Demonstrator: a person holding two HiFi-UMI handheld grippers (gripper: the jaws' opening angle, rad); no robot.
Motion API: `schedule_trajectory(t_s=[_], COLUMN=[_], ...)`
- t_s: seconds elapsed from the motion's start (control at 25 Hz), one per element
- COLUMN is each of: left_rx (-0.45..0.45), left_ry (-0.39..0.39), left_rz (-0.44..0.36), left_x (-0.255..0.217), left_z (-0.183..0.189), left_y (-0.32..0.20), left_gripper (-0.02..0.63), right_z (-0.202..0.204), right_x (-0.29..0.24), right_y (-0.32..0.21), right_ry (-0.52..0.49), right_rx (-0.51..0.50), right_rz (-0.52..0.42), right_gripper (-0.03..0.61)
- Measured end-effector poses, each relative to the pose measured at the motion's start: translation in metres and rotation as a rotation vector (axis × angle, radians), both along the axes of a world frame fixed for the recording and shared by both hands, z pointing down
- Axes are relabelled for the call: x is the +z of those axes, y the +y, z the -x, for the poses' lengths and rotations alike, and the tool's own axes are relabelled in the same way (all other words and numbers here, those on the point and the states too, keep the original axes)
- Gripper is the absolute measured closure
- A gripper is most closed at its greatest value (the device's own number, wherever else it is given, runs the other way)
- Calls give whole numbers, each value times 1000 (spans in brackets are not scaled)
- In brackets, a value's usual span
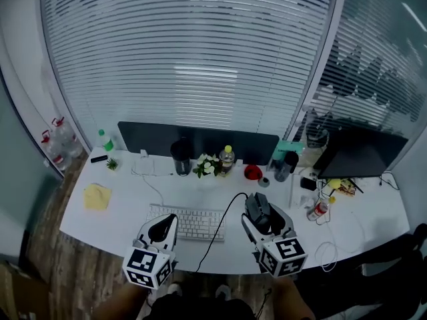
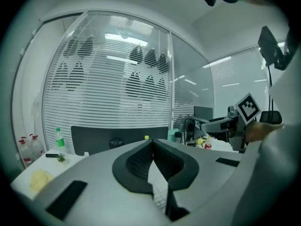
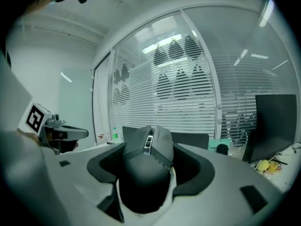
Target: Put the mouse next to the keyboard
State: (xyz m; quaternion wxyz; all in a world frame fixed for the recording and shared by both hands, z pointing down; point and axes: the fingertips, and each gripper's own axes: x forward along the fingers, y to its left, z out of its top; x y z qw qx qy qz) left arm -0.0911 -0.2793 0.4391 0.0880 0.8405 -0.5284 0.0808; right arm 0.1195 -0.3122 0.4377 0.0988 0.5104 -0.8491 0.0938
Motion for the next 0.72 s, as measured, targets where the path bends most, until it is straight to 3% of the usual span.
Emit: schedule_trajectory(t_s=[0.72], left_rx=[-122], left_ry=[-90], left_rz=[118], left_x=[61], left_z=[-15], left_y=[-2], left_gripper=[586], right_z=[-47], right_x=[172], right_y=[-62], right_ry=[39], right_rx=[26], right_rz=[268], right_gripper=[276])
